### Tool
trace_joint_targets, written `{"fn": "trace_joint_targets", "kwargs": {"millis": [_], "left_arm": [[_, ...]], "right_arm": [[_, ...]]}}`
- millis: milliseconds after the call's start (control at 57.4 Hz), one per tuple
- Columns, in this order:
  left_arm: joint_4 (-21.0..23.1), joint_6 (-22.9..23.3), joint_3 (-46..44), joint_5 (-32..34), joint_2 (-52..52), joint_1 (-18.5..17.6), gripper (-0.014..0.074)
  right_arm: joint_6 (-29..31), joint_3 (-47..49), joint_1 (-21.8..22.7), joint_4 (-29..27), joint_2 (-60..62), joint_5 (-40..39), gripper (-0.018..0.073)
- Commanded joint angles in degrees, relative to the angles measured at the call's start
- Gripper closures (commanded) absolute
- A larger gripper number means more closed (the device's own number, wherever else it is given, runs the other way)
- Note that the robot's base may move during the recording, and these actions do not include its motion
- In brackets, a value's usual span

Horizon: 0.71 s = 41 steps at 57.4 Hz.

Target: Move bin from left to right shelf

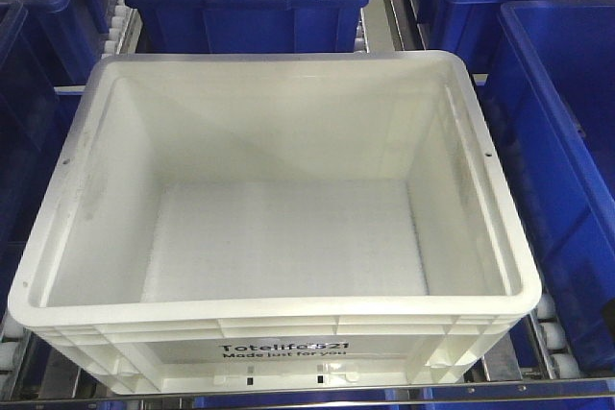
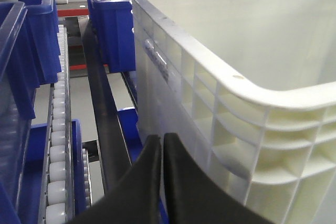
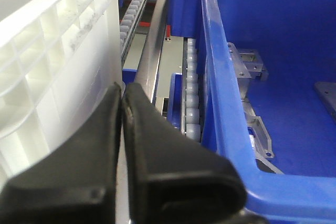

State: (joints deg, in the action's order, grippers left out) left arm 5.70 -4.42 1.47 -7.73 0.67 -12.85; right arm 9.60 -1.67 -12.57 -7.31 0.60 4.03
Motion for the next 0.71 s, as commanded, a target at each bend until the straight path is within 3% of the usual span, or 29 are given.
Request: {"fn": "trace_joint_targets", "kwargs": {"millis": [0, 697], "left_arm": [[0.2, 0.0, 1.0, 4.4, 0.9, -0.3, 0.0603], [0.2, 0.0, 1.0, 4.4, 0.9, -0.3, 0.0603]], "right_arm": [[-0.1, -1.1, 0.0, 0.3, 0.5, -4.3, 0.0567], [-0.1, -1.1, 0.0, 0.3, 0.5, -4.3, 0.0567]]}}
